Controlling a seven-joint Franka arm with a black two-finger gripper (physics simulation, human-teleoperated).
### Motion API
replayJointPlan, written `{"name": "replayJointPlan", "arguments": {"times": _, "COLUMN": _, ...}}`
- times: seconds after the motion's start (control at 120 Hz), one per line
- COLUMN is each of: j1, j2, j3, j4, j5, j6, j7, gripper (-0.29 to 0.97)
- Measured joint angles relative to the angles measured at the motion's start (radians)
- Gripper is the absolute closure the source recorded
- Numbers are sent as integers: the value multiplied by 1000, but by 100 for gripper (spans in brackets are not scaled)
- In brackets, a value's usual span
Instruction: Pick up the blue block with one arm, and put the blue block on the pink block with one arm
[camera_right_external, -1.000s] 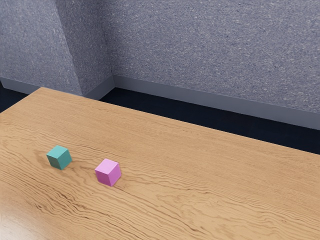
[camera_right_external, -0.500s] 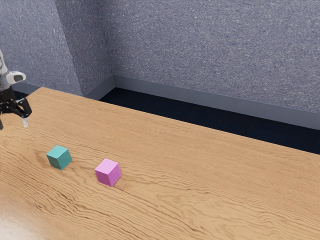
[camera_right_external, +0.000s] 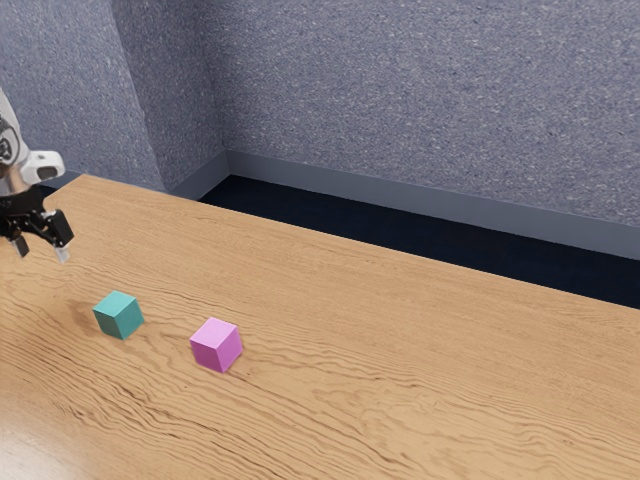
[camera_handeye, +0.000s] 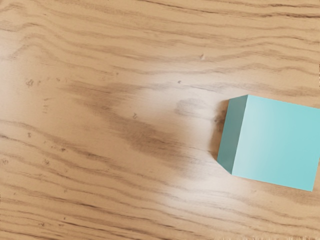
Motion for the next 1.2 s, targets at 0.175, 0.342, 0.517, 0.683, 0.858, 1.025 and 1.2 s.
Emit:
{"name": "replayJointPlan", "arguments": {"times": 0.175, "j1": -1, "j2": 2, "j3": -39, "j4": -96, "j5": -18, "j6": 81, "j7": 42, "gripper": 0}}
{"name": "replayJointPlan", "arguments": {"times": 0.342, "j1": -2, "j2": 28, "j3": -61, "j4": -136, "j5": -40, "j6": 167, "j7": 68, "gripper": 0}}
{"name": "replayJointPlan", "arguments": {"times": 0.517, "j1": -1, "j2": 51, "j3": -68, "j4": -139, "j5": -51, "j6": 212, "j7": 88, "gripper": 0}}
{"name": "replayJointPlan", "arguments": {"times": 0.683, "j1": 0, "j2": 98, "j3": -90, "j4": -139, "j5": -74, "j6": 237, "j7": 105, "gripper": 0}}
{"name": "replayJointPlan", "arguments": {"times": 0.858, "j1": -1, "j2": 106, "j3": -105, "j4": -139, "j5": -94, "j6": 250, "j7": 133, "gripper": 0}}
{"name": "replayJointPlan", "arguments": {"times": 1.025, "j1": 0, "j2": 129, "j3": -106, "j4": -140, "j5": -102, "j6": 259, "j7": 161, "gripper": 0}}
{"name": "replayJointPlan", "arguments": {"times": 1.2, "j1": 0, "j2": 118, "j3": -119, "j4": -155, "j5": -106, "j6": 267, "j7": 186, "gripper": 0}}
